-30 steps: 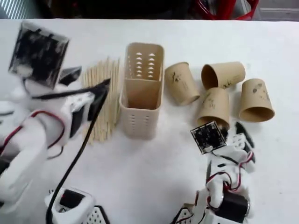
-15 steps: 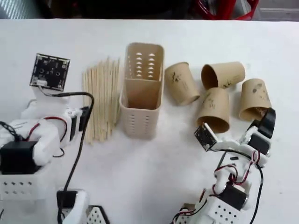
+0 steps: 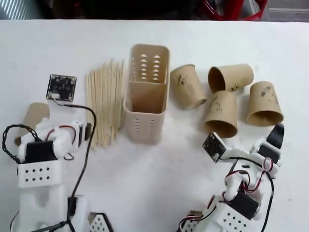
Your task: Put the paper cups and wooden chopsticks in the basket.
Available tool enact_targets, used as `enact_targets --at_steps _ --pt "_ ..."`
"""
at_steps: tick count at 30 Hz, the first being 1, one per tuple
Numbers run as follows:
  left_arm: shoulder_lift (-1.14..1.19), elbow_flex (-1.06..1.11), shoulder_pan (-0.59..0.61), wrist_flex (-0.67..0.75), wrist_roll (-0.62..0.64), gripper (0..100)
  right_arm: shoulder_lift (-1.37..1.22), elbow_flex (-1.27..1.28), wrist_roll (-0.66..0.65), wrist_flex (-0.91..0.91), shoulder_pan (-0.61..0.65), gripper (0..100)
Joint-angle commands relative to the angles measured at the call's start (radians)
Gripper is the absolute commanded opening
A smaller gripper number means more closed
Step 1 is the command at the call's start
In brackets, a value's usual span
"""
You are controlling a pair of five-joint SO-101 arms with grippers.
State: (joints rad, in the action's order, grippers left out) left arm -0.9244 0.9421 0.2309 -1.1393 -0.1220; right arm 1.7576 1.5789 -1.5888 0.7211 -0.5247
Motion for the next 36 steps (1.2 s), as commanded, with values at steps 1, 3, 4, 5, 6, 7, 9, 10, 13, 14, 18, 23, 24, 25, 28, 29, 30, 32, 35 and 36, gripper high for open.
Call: enact_targets --at_steps 1,3,4,5,6,7,9,10,13,14,18,23,24,25,28,29,30,32,35,36 --pt "-0.018 -0.002 -0.004 0.025 -0.005 21 -0.048 -0.123 0.035 0.094 0.01 21.2" --pt "-0.018 -0.002 0.001 0.018 0.015 21 -0.133 -0.163 0.035 0.091 -0.005 21.2" --pt "-0.018 -0.002 0.001 0.018 0.023 21 -0.191 -0.186 0.035 0.068 -0.016 21.2" --pt "-0.018 -0.002 0.001 0.018 0.023 21 -0.257 -0.21 0.035 0.028 -0.03 21.2" --pt "-0.018 -0.002 -0.001 0.018 0.023 21 -0.338 -0.242 0.037 -0.015 -0.045 21.2" --pt "-0.018 -0.002 -0.002 0.018 0.023 21 -0.429 -0.279 0.038 -0.058 -0.058 21.4" --pt "-0.018 0.0 -0.002 0.018 0.023 21 -0.628 -0.362 0.041 -0.145 -0.079 21.5" --pt "-0.016 0.0 -0.002 0.02 0.023 21 -0.728 -0.396 0.035 -0.194 -0.082 21.5" --pt "-0.016 0.0 -0.002 0.023 0.023 21 -0.993 -0.456 0.017 -0.412 -0.079 21.7" --pt "-0.016 0.0 -0.002 0.02 0.023 21 -1.07 -0.462 0.015 -0.501 -0.079 22.5" --pt "-0.019 0.015 -0.004 0.029 0.023 21 -1.264 -0.453 0.025 -0.731 -0.084 25.9" --pt "-0.018 0.02 -0.004 0.048 0.023 21 -1.337 -0.43 0.035 -0.825 -0.064 25.9" --pt "-0.018 0.02 -0.004 0.048 0.023 21 -1.345 -0.43 0.035 -0.834 -0.059 25.9" --pt "-0.018 0.02 -0.004 0.046 0.023 21 -1.353 -0.43 0.046 -0.839 -0.056 25.9" --pt "-0.018 0.021 -0.004 0.044 0.023 21 -1.371 -0.431 0.087 -0.846 -0.047 25.9" --pt "-0.018 0.021 -0.004 0.044 0.025 21 -1.38 -0.431 0.098 -0.854 -0.038 25.8" --pt "-0.018 0.026 -0.004 0.044 0.026 21 -1.388 -0.431 0.114 -0.863 -0.033 25.8" --pt "-0.021 0.038 -0.004 0.049 0.026 21 -1.411 -0.431 0.155 -0.888 -0.027 24.0" --pt "-0.019 0.041 -0.005 0.049 0.028 21 -1.455 -0.434 0.21 -0.954 -0.019 16.7" --pt "-0.019 0.041 -0.005 0.049 0.028 21 -1.472 -0.434 0.221 -0.978 -0.013 14.2"
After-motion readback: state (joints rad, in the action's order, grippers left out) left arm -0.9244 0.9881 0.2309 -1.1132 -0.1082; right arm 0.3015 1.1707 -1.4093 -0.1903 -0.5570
